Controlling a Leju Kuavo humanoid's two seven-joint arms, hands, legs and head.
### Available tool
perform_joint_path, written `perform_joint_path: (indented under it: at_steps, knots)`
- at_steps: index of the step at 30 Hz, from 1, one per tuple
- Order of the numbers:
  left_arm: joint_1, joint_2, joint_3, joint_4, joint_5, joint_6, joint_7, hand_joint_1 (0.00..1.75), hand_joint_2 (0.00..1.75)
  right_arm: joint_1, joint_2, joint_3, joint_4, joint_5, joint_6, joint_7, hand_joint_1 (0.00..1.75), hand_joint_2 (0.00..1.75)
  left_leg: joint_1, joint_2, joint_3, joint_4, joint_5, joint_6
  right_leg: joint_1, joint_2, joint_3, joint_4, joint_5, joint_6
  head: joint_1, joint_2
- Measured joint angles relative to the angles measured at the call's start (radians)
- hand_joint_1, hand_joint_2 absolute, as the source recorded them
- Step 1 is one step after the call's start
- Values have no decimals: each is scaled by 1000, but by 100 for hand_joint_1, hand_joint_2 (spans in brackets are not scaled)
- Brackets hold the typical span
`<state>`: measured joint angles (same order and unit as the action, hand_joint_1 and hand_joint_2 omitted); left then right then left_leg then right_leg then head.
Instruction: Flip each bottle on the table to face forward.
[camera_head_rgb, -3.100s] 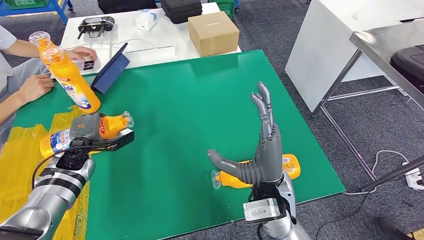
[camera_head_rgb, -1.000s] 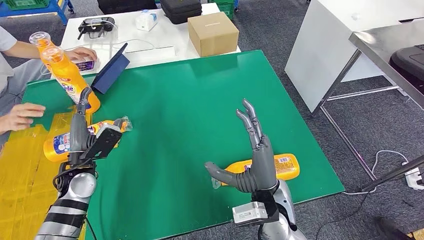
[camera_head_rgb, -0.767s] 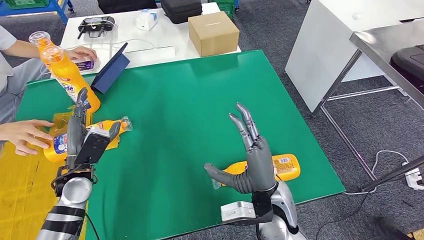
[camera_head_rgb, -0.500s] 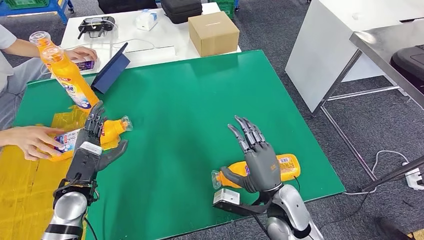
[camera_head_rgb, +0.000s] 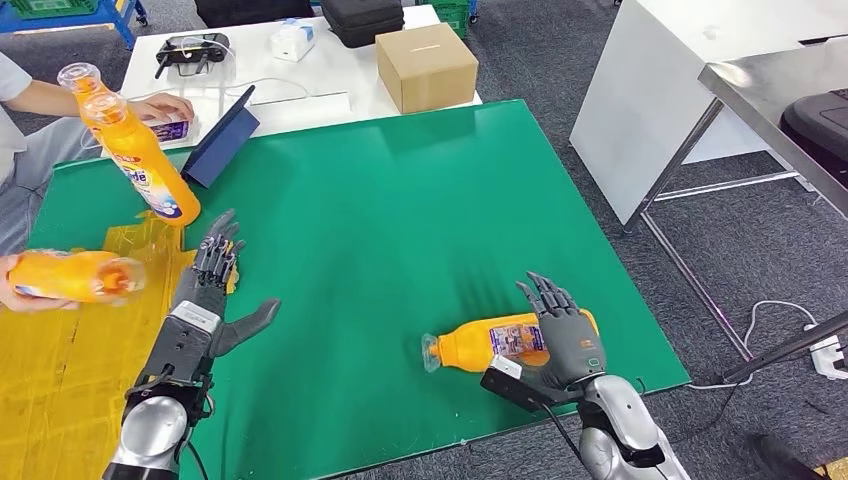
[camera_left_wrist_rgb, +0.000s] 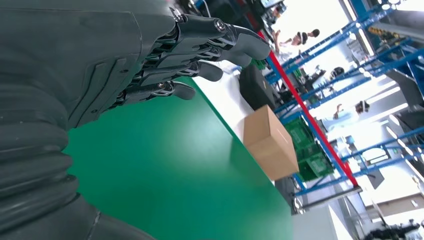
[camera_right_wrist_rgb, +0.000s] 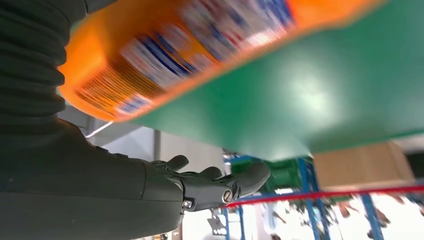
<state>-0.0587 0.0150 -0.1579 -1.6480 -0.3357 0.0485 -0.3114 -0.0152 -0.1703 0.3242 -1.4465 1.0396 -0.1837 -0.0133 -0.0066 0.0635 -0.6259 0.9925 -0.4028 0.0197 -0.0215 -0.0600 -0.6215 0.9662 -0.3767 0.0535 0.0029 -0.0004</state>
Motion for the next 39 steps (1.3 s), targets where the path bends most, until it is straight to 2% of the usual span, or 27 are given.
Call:
perform_joint_path:
  at_steps: [5,14,26,27,28,31,32,39]
  knots:
    - [-6,0,-11,0,-4,-2,0,0,175,-12,-5,-15,56,-4,12,-6,0,175,0,0,0,0,0,0,0,0,0,0,0,0,0,0]
    - [-34,-1,-40,0,-44,15,5,0,175,-63,-8,-10,170,74,34,2,0,175,0,0,0,0,0,0,0,0,0,0,0,0,0,0]
    - [-43,-2,-53,0,-50,15,6,0,175,-111,-7,5,239,100,37,7,0,175,0,1,2,0,0,0,0,0,1,0,0,0,0,0]
    - [-45,-2,-55,0,-50,15,7,0,175,-118,-7,7,249,104,37,11,7,175,0,1,2,0,0,0,0,0,2,0,0,0,0,0]
    - [-46,-2,-56,0,-50,15,8,0,175,-125,-6,9,260,108,37,16,33,175,0,1,3,0,0,0,0,0,2,0,0,0,0,0]
    - [-49,-3,-59,1,-50,14,11,0,175,-148,-4,13,295,123,39,28,137,175,0,1,5,0,0,0,0,0,4,0,0,0,0,0]
    - [-49,-4,-61,1,-50,13,12,0,175,-154,-3,15,309,128,40,31,150,175,0,1,5,0,0,0,0,0,5,0,0,0,0,0]
    - [-52,-6,-66,5,-50,11,15,0,175,-190,0,29,378,140,45,34,164,175,0,1,10,0,0,0,0,0,9,0,0,0,0,0]
